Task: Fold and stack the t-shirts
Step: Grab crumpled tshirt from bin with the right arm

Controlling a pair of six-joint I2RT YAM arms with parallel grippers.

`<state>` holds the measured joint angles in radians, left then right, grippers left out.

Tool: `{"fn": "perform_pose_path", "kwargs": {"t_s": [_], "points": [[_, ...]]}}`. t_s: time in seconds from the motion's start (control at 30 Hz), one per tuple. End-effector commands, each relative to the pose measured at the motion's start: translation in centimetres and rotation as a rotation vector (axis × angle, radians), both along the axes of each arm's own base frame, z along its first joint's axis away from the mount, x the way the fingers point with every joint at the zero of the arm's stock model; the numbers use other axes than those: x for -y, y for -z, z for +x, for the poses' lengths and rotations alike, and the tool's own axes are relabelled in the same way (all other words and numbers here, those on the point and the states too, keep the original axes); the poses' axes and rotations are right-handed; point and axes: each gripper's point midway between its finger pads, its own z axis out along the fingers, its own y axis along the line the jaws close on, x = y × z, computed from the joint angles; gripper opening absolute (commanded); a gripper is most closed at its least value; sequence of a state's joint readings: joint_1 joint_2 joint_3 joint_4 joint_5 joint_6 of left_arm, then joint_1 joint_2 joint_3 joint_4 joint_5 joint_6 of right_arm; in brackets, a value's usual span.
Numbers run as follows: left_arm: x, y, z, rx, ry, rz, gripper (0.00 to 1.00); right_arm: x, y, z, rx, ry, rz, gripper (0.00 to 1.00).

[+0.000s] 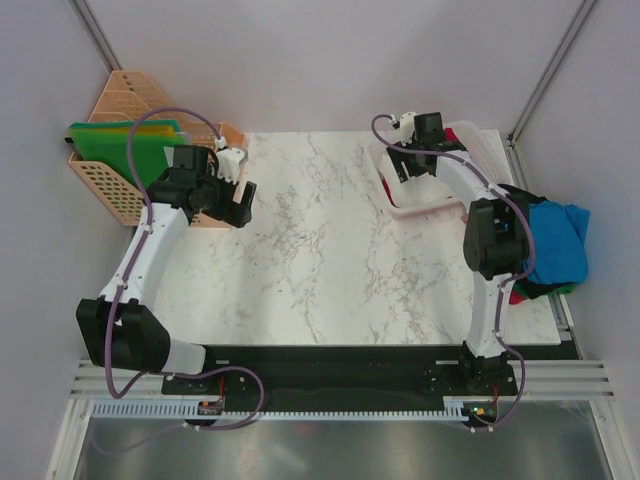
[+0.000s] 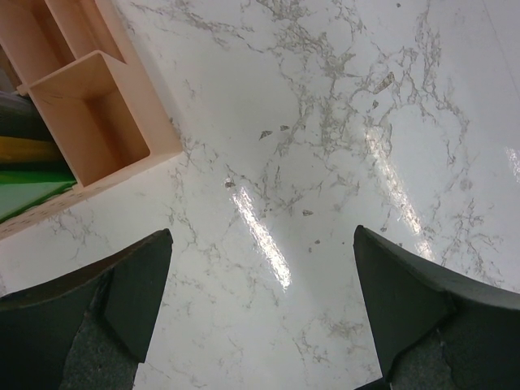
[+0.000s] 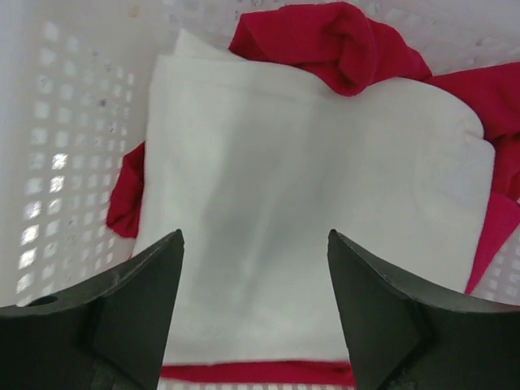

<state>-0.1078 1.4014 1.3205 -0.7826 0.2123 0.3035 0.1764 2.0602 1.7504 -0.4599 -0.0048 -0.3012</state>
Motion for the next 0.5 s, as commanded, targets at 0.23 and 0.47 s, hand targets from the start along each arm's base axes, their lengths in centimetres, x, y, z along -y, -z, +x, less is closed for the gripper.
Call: {"fn": "perform_pose_path", "kwargs": {"t_s": [0.23, 0.47], "points": [[-0.4, -1.2, -0.2, 0.07, 0.01, 0.022, 1.0, 3.1, 5.7, 4.7, -0.037, 0.168, -0.074, 0.63], [-0.4, -0.5, -0.4, 0.055, 0.012, 0.023, 1.0, 3.3, 3.1, 3.9, 0.006, 0.166, -0.058, 0.0]]}}
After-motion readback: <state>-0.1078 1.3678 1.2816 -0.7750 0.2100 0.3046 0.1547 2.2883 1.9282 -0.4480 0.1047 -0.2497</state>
